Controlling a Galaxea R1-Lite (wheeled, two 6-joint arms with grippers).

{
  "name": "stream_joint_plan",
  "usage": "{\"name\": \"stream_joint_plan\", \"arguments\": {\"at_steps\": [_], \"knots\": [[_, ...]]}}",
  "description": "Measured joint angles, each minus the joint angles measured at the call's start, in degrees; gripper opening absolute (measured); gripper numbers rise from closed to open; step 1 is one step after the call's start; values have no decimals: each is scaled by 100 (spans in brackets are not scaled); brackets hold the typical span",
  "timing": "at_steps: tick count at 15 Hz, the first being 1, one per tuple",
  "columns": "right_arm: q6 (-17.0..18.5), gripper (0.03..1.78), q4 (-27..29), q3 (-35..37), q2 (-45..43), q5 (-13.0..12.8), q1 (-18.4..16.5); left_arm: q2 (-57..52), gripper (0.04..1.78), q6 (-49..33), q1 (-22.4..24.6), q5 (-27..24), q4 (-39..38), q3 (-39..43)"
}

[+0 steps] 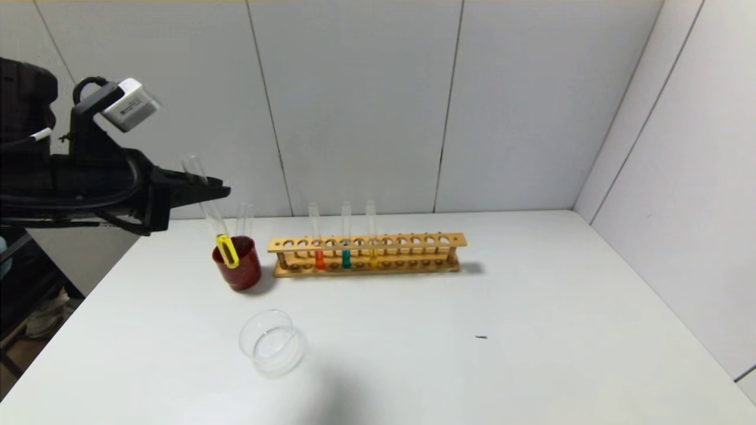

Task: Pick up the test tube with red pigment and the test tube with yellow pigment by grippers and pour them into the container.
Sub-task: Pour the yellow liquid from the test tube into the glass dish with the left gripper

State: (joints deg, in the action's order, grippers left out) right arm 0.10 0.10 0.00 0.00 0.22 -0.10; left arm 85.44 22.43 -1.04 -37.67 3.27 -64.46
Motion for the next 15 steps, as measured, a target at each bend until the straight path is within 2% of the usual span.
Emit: {"name": "stream_joint_plan", "arguments": {"at_steps": [2,4,8,12,15], "knots": [[0,175,0,0,0,2,0,-63,32,1113,207,-332,50,236],[0,175,0,0,0,2,0,-20,32,2186,260,-329,273,322],[0,175,0,0,0,2,0,155,32,4105,44,157,1045,-87],[0,175,0,0,0,2,0,193,32,4647,-444,399,1097,-174],[0,175,0,0,0,2,0,190,32,4852,-508,438,1098,38]]}}
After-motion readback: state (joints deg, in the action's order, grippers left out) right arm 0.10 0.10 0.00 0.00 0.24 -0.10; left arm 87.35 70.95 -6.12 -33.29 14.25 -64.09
